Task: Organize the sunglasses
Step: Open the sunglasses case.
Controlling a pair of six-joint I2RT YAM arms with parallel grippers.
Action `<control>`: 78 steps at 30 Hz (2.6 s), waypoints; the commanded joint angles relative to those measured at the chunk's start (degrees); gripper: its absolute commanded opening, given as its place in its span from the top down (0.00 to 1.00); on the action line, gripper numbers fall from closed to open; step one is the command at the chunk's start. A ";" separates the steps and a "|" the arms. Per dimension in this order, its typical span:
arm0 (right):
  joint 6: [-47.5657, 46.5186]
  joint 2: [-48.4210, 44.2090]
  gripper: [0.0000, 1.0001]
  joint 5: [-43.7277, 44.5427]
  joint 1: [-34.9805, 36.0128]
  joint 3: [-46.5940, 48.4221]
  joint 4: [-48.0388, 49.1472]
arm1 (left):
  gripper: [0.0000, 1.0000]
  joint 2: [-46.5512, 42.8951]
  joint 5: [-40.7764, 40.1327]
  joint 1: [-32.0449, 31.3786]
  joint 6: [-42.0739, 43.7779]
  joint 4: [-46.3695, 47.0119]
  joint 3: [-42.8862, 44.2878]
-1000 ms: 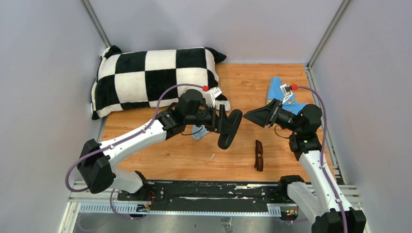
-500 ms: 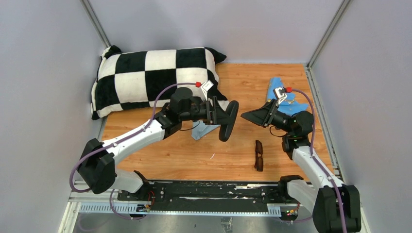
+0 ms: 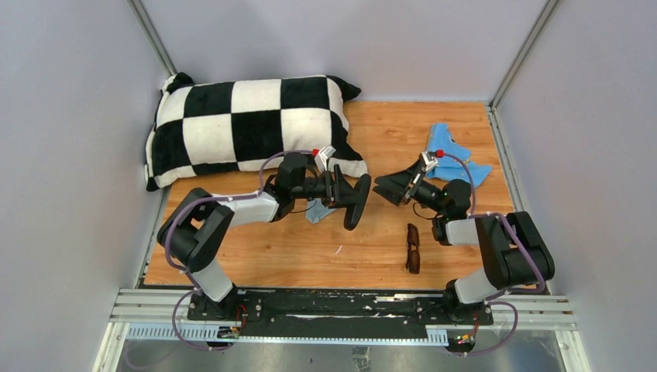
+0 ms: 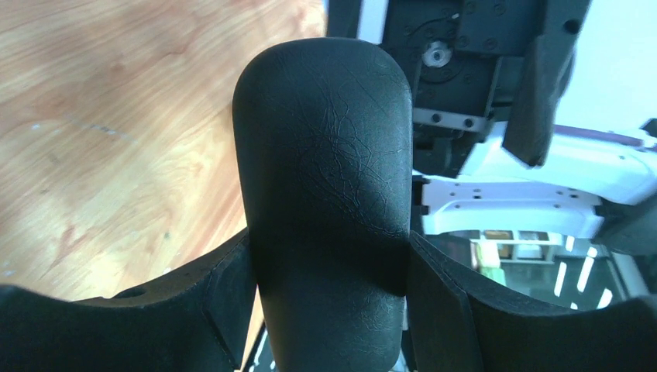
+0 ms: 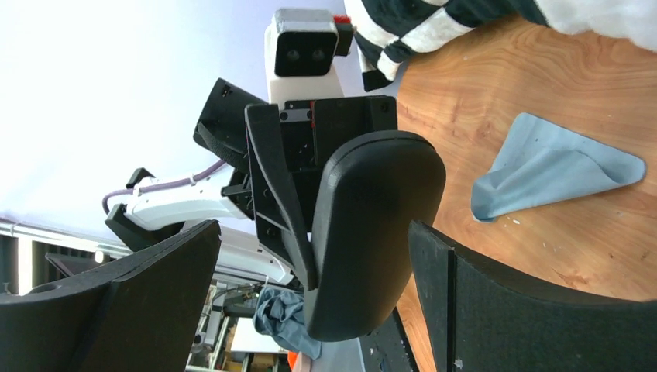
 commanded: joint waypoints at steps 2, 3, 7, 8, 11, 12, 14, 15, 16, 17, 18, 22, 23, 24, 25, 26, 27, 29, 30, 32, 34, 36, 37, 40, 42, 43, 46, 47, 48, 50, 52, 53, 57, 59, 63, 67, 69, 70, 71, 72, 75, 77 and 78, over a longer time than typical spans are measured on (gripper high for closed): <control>-2.74 2.36 0.02 3.56 3.83 0.32 9.78 | 1.00 4.57 5.92 1.52 -13.74 26.30 -2.34; -2.82 3.59 0.02 3.72 4.12 0.53 9.78 | 1.00 5.86 6.08 1.74 -16.75 30.96 -3.08; -2.69 6.25 0.02 4.81 5.59 1.21 9.78 | 1.00 11.29 5.65 2.34 -27.95 48.93 -4.96; -2.80 6.55 0.02 4.91 5.99 1.45 9.78 | 1.00 12.47 5.43 2.43 -30.00 52.21 -5.34; -2.75 7.48 0.03 5.15 6.89 1.94 9.78 | 1.00 13.52 5.03 2.50 -30.31 53.37 -6.36; -2.67 7.74 0.04 5.31 7.12 2.00 9.78 | 1.00 13.48 4.91 2.54 -30.14 53.37 -6.69; -2.65 8.22 0.08 5.58 7.44 2.01 9.78 | 1.00 13.33 4.79 2.57 -30.04 53.40 -6.99; -2.65 8.41 0.10 5.70 7.58 2.07 9.78 | 1.00 13.21 4.80 2.53 -30.00 53.40 -7.10; -2.65 8.64 0.15 5.85 7.76 2.12 9.78 | 1.00 13.13 4.80 2.55 -30.00 53.40 -7.27; -2.61 8.86 0.19 5.90 7.93 2.25 9.78 | 1.00 12.99 4.82 2.55 -30.00 53.45 -7.39; -2.51 9.11 0.21 5.91 8.17 2.49 9.77 | 1.00 12.94 4.82 2.53 -30.00 53.39 -7.48; -1.97 10.23 0.25 6.06 9.40 4.18 9.78 | 1.00 13.00 4.95 2.53 -29.91 53.38 -7.70; -1.88 10.49 0.25 6.15 9.66 4.54 9.78 | 1.00 13.00 4.87 2.53 -29.91 53.37 -7.77; -1.79 10.73 0.25 6.31 9.93 4.85 9.78 | 1.00 13.09 4.76 2.53 -29.79 53.37 -7.93; -1.66 11.02 0.27 6.46 10.21 5.10 9.74 | 1.00 13.04 4.75 2.53 -29.67 53.43 -8.07; -1.49 11.25 0.30 6.60 10.48 5.24 9.78 | 1.00 12.93 4.51 2.53 -29.58 53.39 -8.26; -1.37 11.47 0.34 6.72 10.53 5.20 9.78 | 1.00 12.93 4.53 2.53 -29.49 53.37 -8.50; -1.25 11.71 0.44 6.91 10.54 4.87 9.78 | 1.00 12.84 4.34 2.66 -29.47 53.37 -8.73; -1.13 11.90 0.50 7.02 10.53 4.68 9.74 | 1.00 12.80 4.29 2.70 -29.47 53.38 -8.88; -0.46 12.03 0.68 7.05 10.54 4.25 9.78 | 1.00 12.56 4.28 3.06 -29.36 53.37 -9.24; 0.60 11.94 0.97 6.98 10.50 3.88 9.76 | 1.00 12.14 4.63 3.78 -29.23 53.37 -10.02; 0.89 11.01 1.00 7.34 10.40 2.99 9.79 | 1.00 11.55 5.28 4.68 -29.20 53.41 -10.71; 0.80 10.57 1.00 7.46 10.38 2.65 9.78 | 1.00 11.22 5.63 5.17 -29.28 53.44 -11.02; 1.05 10.32 1.00 7.02 9.96 2.38 9.85 | 1.00 9.58 6.30 6.31 -29.67 53.54 -11.77; 0.68 10.86 1.00 5.88 9.94 3.20 9.87 | 1.00 8.10 6.17 6.76 -30.17 53.63 -12.29; 0.34 11.22 1.00 5.30 9.94 3.93 9.86 | 1.00 7.32 6.17 6.83 -30.48 53.65 -12.36; -0.86 11.87 1.00 3.75 9.94 5.78 9.87 | 1.00 4.98 5.90 7.01 -31.38 53.61 -12.54; -1.23 11.95 1.00 3.37 9.97 6.30 9.85 | 1.00 4.36 5.79 7.05 -31.76 53.63 -12.54; -1.44 12.03 1.00 3.16 9.93 6.85 9.84 | 1.00 3.81 5.70 7.08 -32.09 53.63 -12.54; -1.92 12.00 1.00 2.72 9.93 7.74 9.87 | 1.00 2.95 5.61 7.10 -32.72 53.68 -12.66; -2.62 11.76 1.00 2.32 9.94 8.53 9.87 | 1.00 2.39 5.36 7.10 -33.25 53.64 -12.78; -2.98 11.58 1.00 1.92 9.95 8.83 9.87 | 1.00 2.19 5.19 7.10 -33.55 53.71 -12.90; -4.94 10.86 1.00 -1.20 9.97 10.09 9.87 | 1.00 1.33 3.99 7.33 -34.90 53.81 -12.84; -5.91 10.88 1.00 -2.92 9.99 10.58 9.87 | 1.00 1.00 3.40 7.59 -35.74 53.82 -12.45; -9.00 11.26 1.00 -6.80 9.95 10.91 9.78 | 1.00 0.84 2.19 8.50 -37.57 53.81 -11.49; -11.16 12.97 1.00 -10.86 9.94 12.02 9.76 | 1.00 1.63 1.20 9.20 -38.86 53.81 -10.94; -11.79 13.98 1.00 -12.27 9.93 12.81 9.78 | 1.00 2.07 0.97 9.21 -39.23 53.81 -10.64; -12.05 14.44 1.00 -12.88 9.95 13.24 9.76 | 1.00 2.34 0.86 9.21 -39.35 53.81 -10.57; -12.30 14.96 1.00 -13.46 9.93 13.75 9.73 | 1.00 2.56 0.79 9.21 -39.39 53.85 -10.58; -12.61 15.41 1.00 -14.05 9.93 14.31 9.78 | 1.00 2.71 0.74 9.21 -39.52 53.84 -10.55; -13.25 17.07 1.00 -16.05 9.85 16.58 9.78 | 1.00 2.86 0.60 9.30 -39.78 53.82 -10.72; -13.37 18.51 1.00 -17.73 9.84 18.12 9.78 | 1.00 2.76 0.55 9.43 -40.10 53.81 -10.67; -13.33 19.22 1.00 -18.46 9.82 18.74 9.78 | 1.00 2.62 0.39 9.53 -40.37 53.92 -10.62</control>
